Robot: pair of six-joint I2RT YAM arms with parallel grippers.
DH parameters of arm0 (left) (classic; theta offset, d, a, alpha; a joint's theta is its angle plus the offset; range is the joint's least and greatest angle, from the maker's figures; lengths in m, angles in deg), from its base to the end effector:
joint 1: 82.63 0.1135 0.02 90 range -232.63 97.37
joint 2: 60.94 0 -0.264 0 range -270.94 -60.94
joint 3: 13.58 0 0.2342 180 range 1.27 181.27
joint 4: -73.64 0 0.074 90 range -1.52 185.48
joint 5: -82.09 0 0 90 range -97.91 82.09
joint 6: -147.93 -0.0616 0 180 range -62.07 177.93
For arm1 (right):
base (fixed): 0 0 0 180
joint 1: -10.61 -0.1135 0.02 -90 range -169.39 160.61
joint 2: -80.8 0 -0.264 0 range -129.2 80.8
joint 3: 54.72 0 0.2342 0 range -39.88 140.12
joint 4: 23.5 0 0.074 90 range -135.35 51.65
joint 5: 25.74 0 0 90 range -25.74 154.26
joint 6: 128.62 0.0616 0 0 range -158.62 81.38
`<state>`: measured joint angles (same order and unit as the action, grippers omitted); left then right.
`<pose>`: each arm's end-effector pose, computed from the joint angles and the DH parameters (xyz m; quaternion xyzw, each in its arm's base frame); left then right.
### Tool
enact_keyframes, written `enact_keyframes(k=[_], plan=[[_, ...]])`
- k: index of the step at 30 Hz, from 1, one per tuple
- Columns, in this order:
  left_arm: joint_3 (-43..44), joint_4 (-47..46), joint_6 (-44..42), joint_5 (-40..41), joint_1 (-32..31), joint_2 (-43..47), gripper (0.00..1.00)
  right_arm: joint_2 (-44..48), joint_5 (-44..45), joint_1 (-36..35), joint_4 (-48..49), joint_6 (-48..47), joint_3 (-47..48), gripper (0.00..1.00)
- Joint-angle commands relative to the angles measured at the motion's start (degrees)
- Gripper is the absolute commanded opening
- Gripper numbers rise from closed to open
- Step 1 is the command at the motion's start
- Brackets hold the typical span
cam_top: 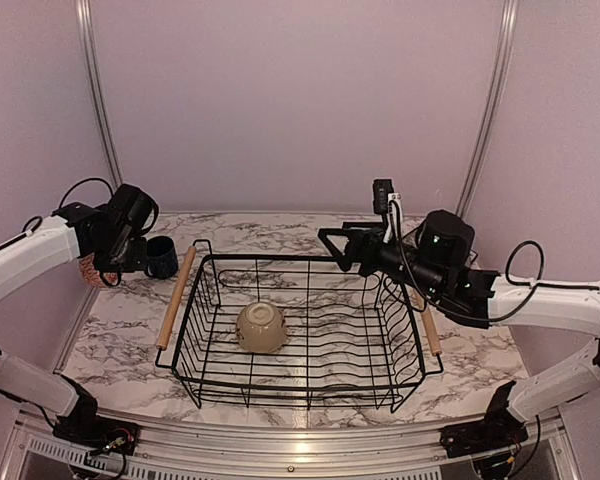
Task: Unload the mixed dishes from the dish rack
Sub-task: Place the bowl at the corner of the board.
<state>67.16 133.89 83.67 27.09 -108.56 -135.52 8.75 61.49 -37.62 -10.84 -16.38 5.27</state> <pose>0.2454 -0.0800 0.2923 -0.0912 0.9074 0.1293 0.3893 0.1997 0.2281 0.3171 -0.1749 0.6813 0.4238 0.5706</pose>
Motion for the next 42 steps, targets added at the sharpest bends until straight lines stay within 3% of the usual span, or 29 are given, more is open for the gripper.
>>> enact_keyframes(k=[1, 17, 26, 29, 31, 32, 34, 42], plan=[[-3.9, -1.7, 0.8, -0.6, 1.5, -3.2, 0.0, -1.1, -1.6, 0.0, -1.9, -0.4, 2.8, 0.84], [-11.3, -8.5, 1.8, -8.6, 3.0, -17.6, 0.0, -4.1, -4.2, 0.1, -5.1, -1.0, 5.1, 0.84], [-11.9, -10.3, 1.0, -10.4, 3.2, -20.6, 0.11, -5.7, -5.4, 0.1, -6.7, -1.5, 6.0, 0.83], [-12.7, -11.2, 1.2, -10.9, 3.2, -20.7, 0.21, -6.3, -5.3, -0.3, -9.0, -3.3, 7.5, 0.83], [-12.8, -11.3, 1.1, -11.2, 3.3, -20.9, 0.3, -6.4, -4.8, -0.5, -10.2, -4.1, 8.1, 0.83], [-12.5, -11.1, 0.9, -11.3, 3.4, -21.0, 0.39, -6.5, -4.6, -0.6, -11.1, -4.6, 8.5, 0.83], [-12.2, -10.5, 0.9, -10.9, 3.4, -20.5, 0.46, -7.0, -4.8, -0.8, -12.0, -4.9, 9.0, 0.83], [-7.5, -4.5, 0.7, -6.9, 3.4, -14.6, 0.63, -9.9, -6.2, -1.6, -15.9, -5.8, 11.7, 0.83]])
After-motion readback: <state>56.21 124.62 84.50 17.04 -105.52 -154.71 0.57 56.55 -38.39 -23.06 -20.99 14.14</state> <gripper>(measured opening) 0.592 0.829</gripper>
